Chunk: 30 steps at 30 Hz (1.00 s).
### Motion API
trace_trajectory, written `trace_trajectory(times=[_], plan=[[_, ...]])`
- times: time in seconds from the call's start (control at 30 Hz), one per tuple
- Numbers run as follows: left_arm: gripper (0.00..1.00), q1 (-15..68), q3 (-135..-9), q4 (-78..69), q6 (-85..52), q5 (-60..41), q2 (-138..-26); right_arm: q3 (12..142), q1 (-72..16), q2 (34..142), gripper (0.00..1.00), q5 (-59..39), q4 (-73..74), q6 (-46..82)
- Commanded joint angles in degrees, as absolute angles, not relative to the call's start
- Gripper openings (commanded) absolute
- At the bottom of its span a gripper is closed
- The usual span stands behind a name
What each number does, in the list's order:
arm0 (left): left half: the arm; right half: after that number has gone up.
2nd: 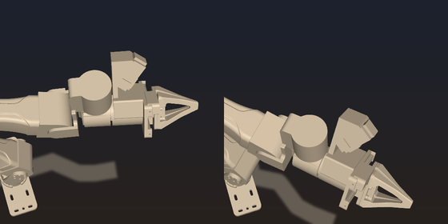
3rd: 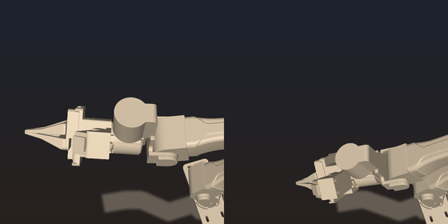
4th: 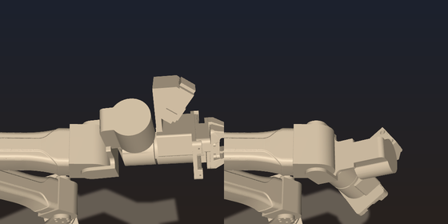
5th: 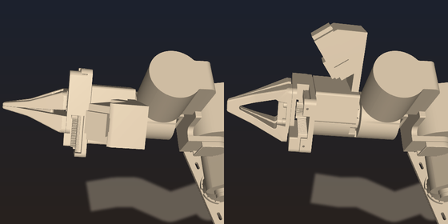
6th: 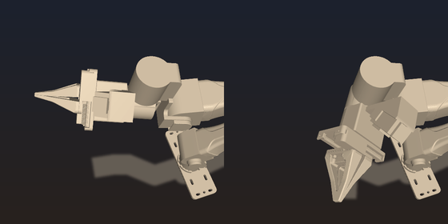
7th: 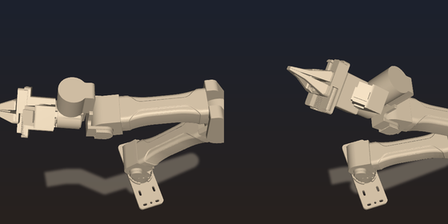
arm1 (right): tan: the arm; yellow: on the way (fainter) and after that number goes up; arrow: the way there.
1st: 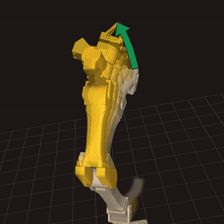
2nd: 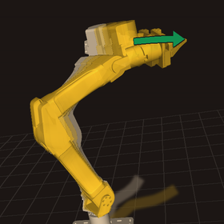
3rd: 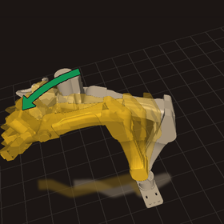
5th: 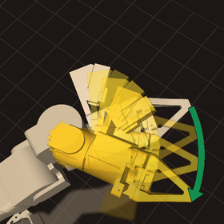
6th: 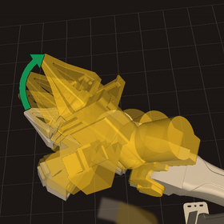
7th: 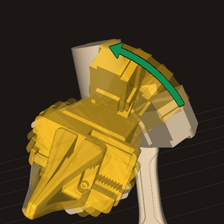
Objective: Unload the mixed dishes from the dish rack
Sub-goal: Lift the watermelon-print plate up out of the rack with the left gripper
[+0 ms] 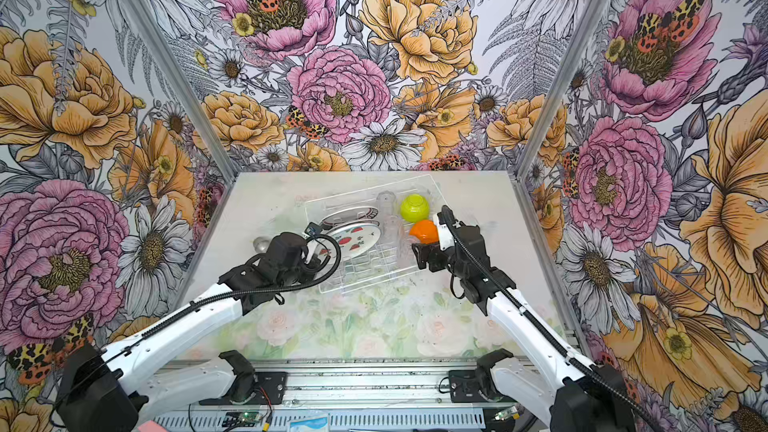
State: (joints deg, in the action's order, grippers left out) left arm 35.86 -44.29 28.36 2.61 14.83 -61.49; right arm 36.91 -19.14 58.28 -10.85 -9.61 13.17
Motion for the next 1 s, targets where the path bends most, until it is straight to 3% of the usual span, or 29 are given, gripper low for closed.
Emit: trace_trajectory(times=[0.0, 0.97], plan=[[0.00, 33.76, -44.65, 17.36, -2.15, 12.87, -58.70, 38.22, -18.88, 58.71, 0.94, -12.79, -8.26, 14.46], [0.00, 31.99, -47.12, 0.70, -11.14, -3.74, -62.46, 45.07, -18.89, 63.19, 0.93, -19.80, -7.59, 19.73]])
